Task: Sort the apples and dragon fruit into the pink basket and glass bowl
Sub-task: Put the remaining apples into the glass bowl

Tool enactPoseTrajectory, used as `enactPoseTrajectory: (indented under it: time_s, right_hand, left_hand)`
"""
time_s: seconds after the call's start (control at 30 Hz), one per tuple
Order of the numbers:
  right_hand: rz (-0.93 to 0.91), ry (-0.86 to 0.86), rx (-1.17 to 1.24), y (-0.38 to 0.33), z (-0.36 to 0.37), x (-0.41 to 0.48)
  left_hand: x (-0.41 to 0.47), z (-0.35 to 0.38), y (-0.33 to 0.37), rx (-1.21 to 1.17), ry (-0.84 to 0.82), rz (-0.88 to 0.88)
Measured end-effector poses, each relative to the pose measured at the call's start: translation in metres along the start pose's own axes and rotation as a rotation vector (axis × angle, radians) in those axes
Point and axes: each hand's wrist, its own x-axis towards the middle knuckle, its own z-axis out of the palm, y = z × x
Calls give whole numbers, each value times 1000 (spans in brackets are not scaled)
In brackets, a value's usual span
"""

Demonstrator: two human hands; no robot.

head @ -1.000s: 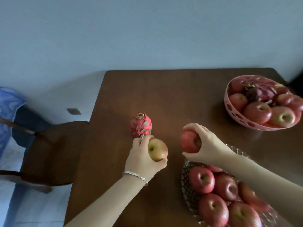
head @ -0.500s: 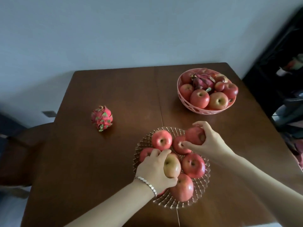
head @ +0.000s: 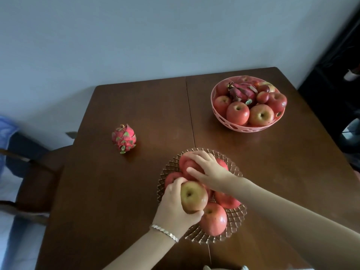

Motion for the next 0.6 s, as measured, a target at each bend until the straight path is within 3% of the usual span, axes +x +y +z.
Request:
enactPoseTrajectory:
  time_s: [0.1,0.23,0.37,0.47,0.6]
  right_hand:
    - [31,-33,26,3,4,-3]
    - [-7,84,136,2,-3,-4]
    - [-111,9,72,1,-7,0]
    - [-72,-7,104,2,-6,6]
    - [-7,-36,46,2,-7,10]
  left_hand:
    - [-1,4,0,1,23,-8]
    - [0,10,2,23,41,5]
    - [-2,15,3,77,-24,84]
    - [-1,19,3,105,-66,124]
    - [4,18,7,-25,-108,-23]
